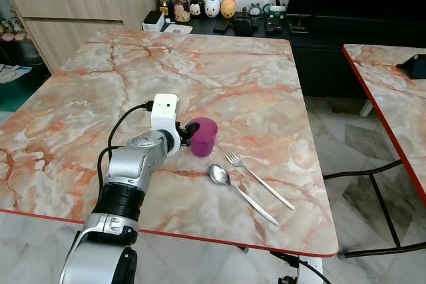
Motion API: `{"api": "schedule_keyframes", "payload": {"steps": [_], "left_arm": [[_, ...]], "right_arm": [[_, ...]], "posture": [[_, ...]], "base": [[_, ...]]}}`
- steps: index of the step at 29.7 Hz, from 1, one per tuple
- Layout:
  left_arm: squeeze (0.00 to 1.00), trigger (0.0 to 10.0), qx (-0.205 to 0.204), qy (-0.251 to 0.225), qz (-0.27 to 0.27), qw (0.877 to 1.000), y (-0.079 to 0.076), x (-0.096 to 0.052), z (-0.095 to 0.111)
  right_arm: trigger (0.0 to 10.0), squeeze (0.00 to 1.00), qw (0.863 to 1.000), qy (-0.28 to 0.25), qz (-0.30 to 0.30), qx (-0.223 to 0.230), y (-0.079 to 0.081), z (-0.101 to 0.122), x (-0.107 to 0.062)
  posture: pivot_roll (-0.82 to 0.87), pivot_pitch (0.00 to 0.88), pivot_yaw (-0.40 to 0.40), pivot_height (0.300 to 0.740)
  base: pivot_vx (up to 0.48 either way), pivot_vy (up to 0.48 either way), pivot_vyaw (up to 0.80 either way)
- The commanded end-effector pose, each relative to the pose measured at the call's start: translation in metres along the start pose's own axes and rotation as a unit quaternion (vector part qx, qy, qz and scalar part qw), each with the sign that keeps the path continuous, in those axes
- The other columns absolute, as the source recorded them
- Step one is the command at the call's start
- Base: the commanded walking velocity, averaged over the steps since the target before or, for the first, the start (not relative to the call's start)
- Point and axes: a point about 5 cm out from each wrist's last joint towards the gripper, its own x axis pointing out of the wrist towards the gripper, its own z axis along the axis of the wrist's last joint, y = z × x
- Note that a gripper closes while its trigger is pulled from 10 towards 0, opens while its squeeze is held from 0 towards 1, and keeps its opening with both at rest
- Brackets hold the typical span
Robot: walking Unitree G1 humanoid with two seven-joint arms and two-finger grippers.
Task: Setting the table
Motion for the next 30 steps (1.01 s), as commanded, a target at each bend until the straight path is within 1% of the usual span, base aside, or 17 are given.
{"api": "schedule_keyframes", "payload": {"steps": [1, 8, 18, 23, 30], "left_arm": [[0.00, 0.0, 0.006, 0.008, -0.003, 1.000, -0.0034, 0.0018, -0.0003], [0.00, 0.0, 0.007, 0.007, -0.004, 1.000, -0.0036, 0.0016, -0.0002], [0.00, 0.0, 0.010, 0.005, -0.002, 1.000, 0.0041, 0.0006, 0.0008], [0.00, 0.0, 0.013, 0.006, -0.005, 1.000, 0.0046, 0.0004, 0.0007], [0.00, 0.0, 0.015, 0.010, -0.011, 1.000, 0.0050, -0.0020, -0.0051]], "right_arm": [[10.0, 0.00, 1.000, 0.006, 0.000, 0.005, 0.0002, -0.0014, -0.0001], [10.0, 0.00, 1.000, 0.006, 0.000, 0.005, 0.0000, -0.0014, 0.0000], [10.0, 0.00, 1.000, 0.006, 0.003, 0.004, 0.0003, -0.0009, 0.0000], [10.0, 0.00, 1.000, 0.006, 0.003, 0.005, 0.0001, -0.0008, 0.0000], [10.0, 0.00, 1.000, 0.004, 0.002, 0.005, -0.0003, -0.0004, 0.0001]], "posture": [[0.10, 0.000, -0.005, 0.740], [0.10, 0.000, -0.005, 0.740], [0.10, 0.001, -0.007, 0.740], [0.10, 0.001, -0.008, 0.740], [0.10, 0.002, -0.011, 0.740]], "base": [[0.000, 0.000, 0.00], [0.000, 0.000, 0.00], [0.000, 0.000, 0.00], [0.000, 0.000, 0.00], [0.000, 0.000, 0.00]]}}
